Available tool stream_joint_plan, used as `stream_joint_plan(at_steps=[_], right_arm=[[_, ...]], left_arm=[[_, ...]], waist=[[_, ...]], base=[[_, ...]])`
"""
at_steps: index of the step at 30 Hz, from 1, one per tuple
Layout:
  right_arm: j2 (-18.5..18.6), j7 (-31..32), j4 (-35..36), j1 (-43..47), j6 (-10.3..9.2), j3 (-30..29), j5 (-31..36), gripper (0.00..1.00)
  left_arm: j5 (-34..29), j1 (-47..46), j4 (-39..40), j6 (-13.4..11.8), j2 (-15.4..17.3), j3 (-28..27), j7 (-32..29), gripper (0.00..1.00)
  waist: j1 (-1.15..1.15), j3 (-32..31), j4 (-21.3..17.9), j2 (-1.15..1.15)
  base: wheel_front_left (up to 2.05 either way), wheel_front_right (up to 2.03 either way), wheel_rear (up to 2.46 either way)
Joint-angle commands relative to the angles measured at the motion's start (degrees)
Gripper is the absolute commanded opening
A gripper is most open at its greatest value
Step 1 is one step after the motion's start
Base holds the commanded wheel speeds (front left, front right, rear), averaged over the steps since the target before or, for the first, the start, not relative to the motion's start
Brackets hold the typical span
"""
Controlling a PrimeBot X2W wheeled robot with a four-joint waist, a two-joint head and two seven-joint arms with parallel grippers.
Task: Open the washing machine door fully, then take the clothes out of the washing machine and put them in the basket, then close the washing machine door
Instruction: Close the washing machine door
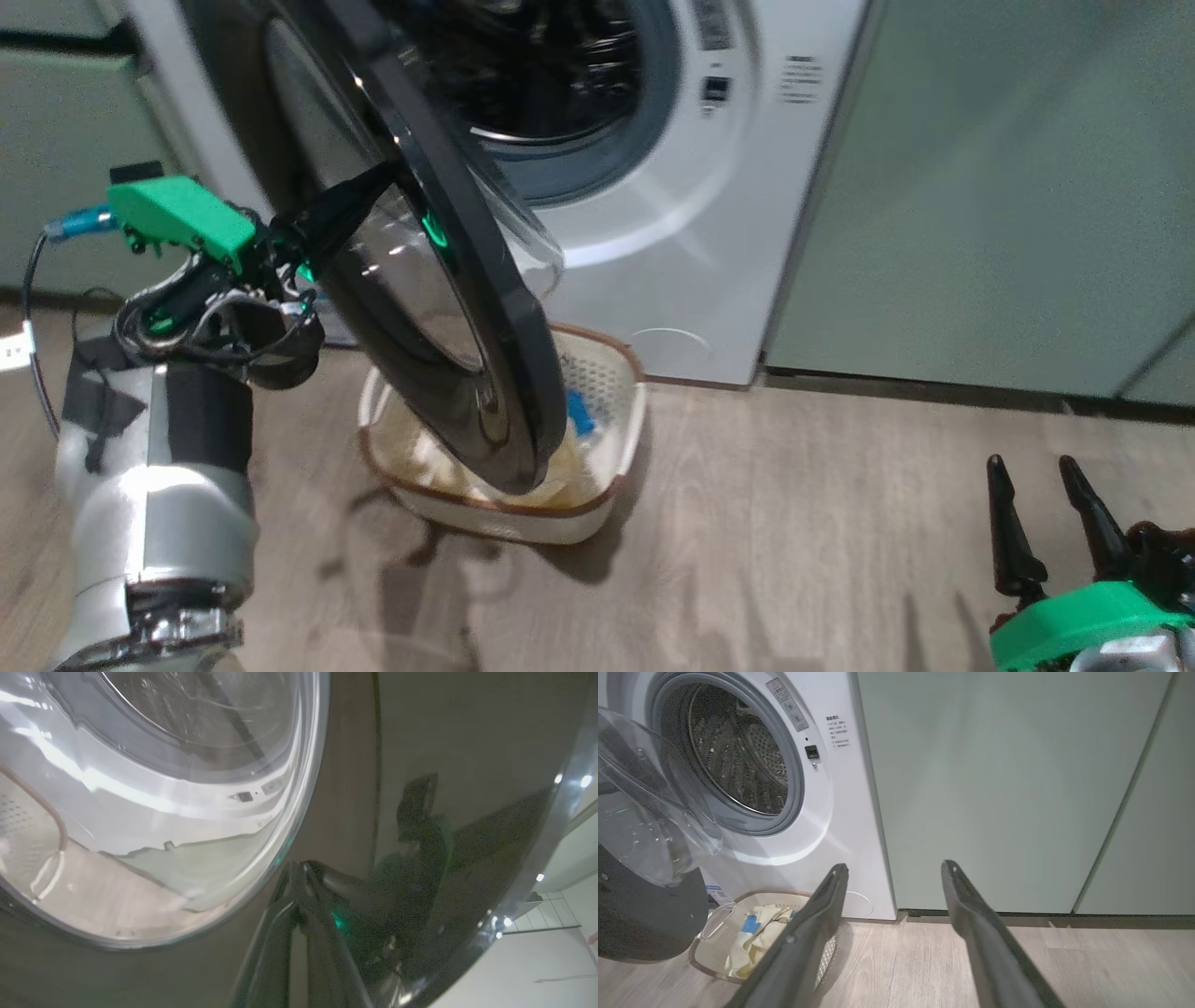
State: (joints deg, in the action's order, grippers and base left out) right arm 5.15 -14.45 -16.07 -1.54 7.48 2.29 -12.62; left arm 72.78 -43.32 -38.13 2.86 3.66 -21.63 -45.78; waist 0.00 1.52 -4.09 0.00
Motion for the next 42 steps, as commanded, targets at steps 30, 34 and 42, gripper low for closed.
stream_joint_plan(at_steps=[30, 34, 42], right_arm=[[0.9, -0.5, 2.4, -0.6, 0.01, 0.0, -0.4, 1.0], [0.6, -0.5, 2.5, -0.6, 0.01, -0.4, -0.4, 1.0], [0.2, -0.5, 2.5, -0.8, 0.01, -0.9, -0.2, 1.0]], left_arm=[[-6.2, 6.7, 3.9, 3.4, 3.2, 1.8, 7.8, 1.0], [-10.4, 9.8, 4.9, 4.4, 5.3, 4.2, 12.6, 1.0], [-14.0, 18.1, 10.9, 4.6, 10.6, 12.1, 26.4, 1.0]], waist=[[0.0, -1.6, -1.2, 0.0], [0.0, -1.8, 0.4, 0.0], [0.0, -2.2, 1.8, 0.0]], base=[[0.0, 0.0, 0.0], [0.0, 0.0, 0.0], [0.0, 0.0, 0.0]])
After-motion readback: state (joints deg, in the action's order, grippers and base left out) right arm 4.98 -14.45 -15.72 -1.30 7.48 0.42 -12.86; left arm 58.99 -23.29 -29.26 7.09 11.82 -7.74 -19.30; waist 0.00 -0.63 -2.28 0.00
